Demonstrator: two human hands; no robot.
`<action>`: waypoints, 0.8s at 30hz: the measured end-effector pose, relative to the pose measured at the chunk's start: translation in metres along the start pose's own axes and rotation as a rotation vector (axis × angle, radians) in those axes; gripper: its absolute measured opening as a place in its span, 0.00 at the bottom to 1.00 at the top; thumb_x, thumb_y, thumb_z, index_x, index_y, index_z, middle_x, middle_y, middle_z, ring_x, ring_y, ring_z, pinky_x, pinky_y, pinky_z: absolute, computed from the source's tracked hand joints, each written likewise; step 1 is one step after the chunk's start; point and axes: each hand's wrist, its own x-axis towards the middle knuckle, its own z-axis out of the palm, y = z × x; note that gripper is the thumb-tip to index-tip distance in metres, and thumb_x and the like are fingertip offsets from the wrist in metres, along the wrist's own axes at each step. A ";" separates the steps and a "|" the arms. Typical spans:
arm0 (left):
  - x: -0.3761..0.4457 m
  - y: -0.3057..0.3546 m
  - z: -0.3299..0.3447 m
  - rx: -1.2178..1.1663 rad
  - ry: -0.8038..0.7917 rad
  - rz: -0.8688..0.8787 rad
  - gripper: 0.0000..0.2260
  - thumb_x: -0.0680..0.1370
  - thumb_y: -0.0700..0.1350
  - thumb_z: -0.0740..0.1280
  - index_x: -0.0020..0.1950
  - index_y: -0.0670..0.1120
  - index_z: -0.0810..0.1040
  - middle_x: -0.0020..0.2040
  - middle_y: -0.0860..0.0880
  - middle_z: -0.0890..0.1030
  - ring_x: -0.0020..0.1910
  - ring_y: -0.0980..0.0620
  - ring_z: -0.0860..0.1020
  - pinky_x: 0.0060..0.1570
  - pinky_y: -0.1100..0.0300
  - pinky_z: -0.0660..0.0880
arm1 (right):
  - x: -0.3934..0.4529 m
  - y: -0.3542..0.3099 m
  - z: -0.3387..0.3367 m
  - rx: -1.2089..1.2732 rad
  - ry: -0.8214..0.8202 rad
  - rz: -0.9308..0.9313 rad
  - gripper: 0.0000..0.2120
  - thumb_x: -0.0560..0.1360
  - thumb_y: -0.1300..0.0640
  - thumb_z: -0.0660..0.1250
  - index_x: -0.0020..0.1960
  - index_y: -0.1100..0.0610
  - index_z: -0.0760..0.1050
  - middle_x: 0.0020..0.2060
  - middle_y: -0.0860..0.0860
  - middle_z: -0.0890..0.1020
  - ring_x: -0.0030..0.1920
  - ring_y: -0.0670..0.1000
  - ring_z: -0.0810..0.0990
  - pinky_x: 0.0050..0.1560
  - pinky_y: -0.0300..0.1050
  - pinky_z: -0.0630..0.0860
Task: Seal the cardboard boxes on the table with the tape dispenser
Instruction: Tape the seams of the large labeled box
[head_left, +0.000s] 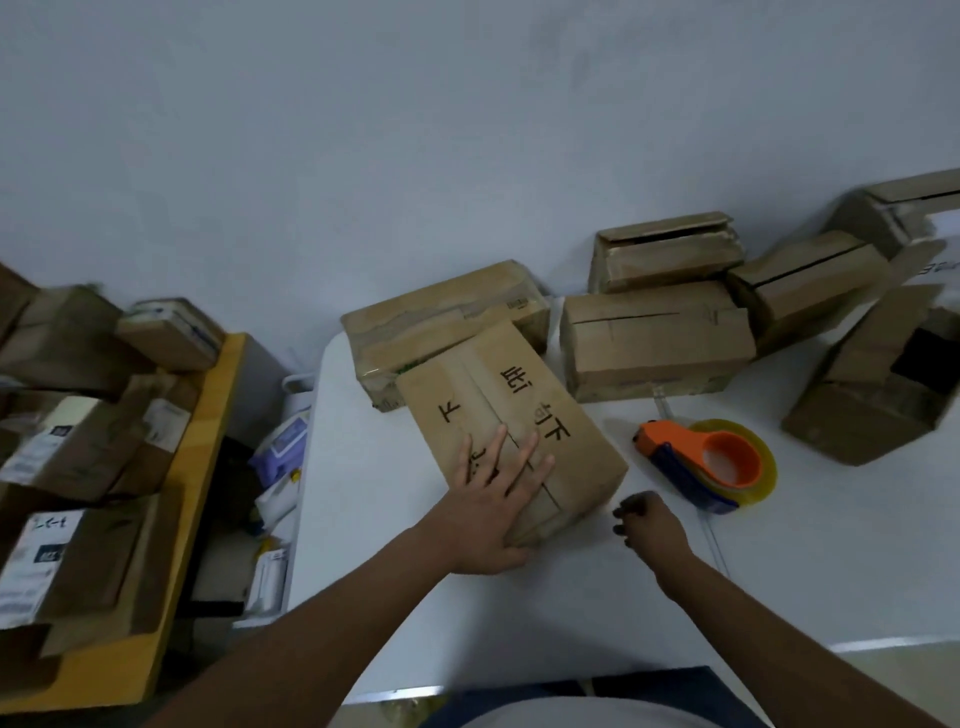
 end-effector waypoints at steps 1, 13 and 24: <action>0.001 -0.007 -0.002 0.015 -0.012 0.045 0.45 0.74 0.67 0.59 0.79 0.54 0.32 0.79 0.50 0.30 0.77 0.40 0.30 0.72 0.32 0.36 | -0.003 -0.005 -0.006 0.088 0.065 -0.051 0.04 0.80 0.58 0.60 0.51 0.54 0.73 0.50 0.54 0.81 0.53 0.57 0.80 0.56 0.59 0.77; 0.014 -0.016 -0.005 -0.039 0.063 -0.189 0.40 0.73 0.76 0.47 0.79 0.62 0.36 0.79 0.60 0.35 0.79 0.49 0.34 0.70 0.26 0.45 | 0.000 -0.017 -0.042 -0.075 0.159 -0.282 0.14 0.81 0.54 0.60 0.65 0.53 0.75 0.57 0.52 0.80 0.53 0.50 0.76 0.53 0.47 0.72; 0.011 -0.008 -0.001 -0.123 0.059 -0.230 0.38 0.76 0.74 0.50 0.78 0.62 0.34 0.79 0.62 0.35 0.77 0.52 0.30 0.74 0.32 0.51 | 0.053 0.000 -0.091 -0.680 0.154 -0.149 0.14 0.81 0.53 0.59 0.63 0.59 0.71 0.59 0.58 0.77 0.57 0.58 0.76 0.59 0.54 0.73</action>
